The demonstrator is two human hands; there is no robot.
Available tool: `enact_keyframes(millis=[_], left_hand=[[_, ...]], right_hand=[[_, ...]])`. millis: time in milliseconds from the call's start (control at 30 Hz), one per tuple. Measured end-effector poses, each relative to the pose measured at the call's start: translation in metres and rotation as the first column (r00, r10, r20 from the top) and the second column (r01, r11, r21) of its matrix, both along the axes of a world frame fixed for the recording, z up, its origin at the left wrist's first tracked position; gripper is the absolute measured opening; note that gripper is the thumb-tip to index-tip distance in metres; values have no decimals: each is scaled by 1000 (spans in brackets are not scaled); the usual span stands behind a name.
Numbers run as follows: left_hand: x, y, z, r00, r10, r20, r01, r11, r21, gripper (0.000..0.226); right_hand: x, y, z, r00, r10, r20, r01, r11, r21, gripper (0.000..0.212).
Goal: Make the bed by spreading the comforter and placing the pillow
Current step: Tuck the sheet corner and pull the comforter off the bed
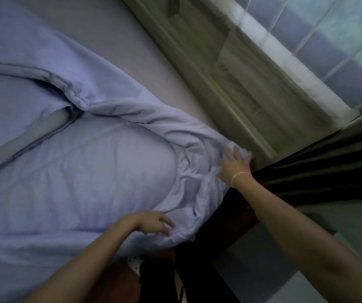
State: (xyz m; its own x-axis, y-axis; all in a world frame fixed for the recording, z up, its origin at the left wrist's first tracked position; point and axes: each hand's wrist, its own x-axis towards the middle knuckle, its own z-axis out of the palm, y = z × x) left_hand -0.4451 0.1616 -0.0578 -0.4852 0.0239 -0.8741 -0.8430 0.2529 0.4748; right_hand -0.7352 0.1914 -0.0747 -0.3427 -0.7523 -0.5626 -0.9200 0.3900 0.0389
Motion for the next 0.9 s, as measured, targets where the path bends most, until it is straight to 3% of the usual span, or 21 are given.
enact_keyframes(millis=[67,100,133,200,333,400,433,500,633,700,767,800,833,900], left_hand=[[-8,-23,-2,971,213,-112,-226,966,-128,37],[-13,-38,-5,923,338,-184,-376,897,-235,33],[-17,-55,-7,847,461,-265,-528,788,-317,32],[-33,-89,-8,686,618,-383,-726,545,-419,32],[-83,-163,-2,433,746,-506,-867,191,-460,52],[-110,-195,-3,270,831,-486,-908,52,-415,79],[-123,-208,-6,229,863,-450,-903,17,-429,94],[-143,-223,-15,272,890,-367,-837,31,-546,107],[-164,-241,-41,513,821,-252,-625,155,-765,70],[-186,-250,-38,533,751,-391,-696,126,-707,56],[-225,-256,-21,445,644,-623,-840,59,-540,42],[-245,-256,-9,408,579,-706,-890,80,-449,36],[-264,-255,-1,403,537,-741,-910,155,-383,28],[-283,-246,3,497,508,-703,-855,425,-297,18]], right_hand=[[-20,31,-18,965,-260,43,250,954,166,39],[-29,51,-25,927,-363,89,333,910,248,28],[-34,70,-35,882,-452,133,395,862,317,18],[-36,95,-49,801,-550,237,467,822,327,28],[-8,71,-31,835,-407,371,481,867,-131,48],[5,45,-26,864,-293,409,438,837,-327,48],[10,32,-24,875,-255,413,418,827,-375,51],[20,9,-29,873,-222,434,400,835,-378,60],[25,-15,-59,833,-242,497,358,921,-151,72],[23,-16,-73,834,-255,488,348,932,-107,74],[18,-13,-79,835,-282,473,382,915,-129,70],[14,-10,-81,837,-305,455,409,900,-149,68],[9,-7,-83,836,-331,437,436,885,-164,66],[-1,4,-92,830,-372,416,468,871,-153,64]])
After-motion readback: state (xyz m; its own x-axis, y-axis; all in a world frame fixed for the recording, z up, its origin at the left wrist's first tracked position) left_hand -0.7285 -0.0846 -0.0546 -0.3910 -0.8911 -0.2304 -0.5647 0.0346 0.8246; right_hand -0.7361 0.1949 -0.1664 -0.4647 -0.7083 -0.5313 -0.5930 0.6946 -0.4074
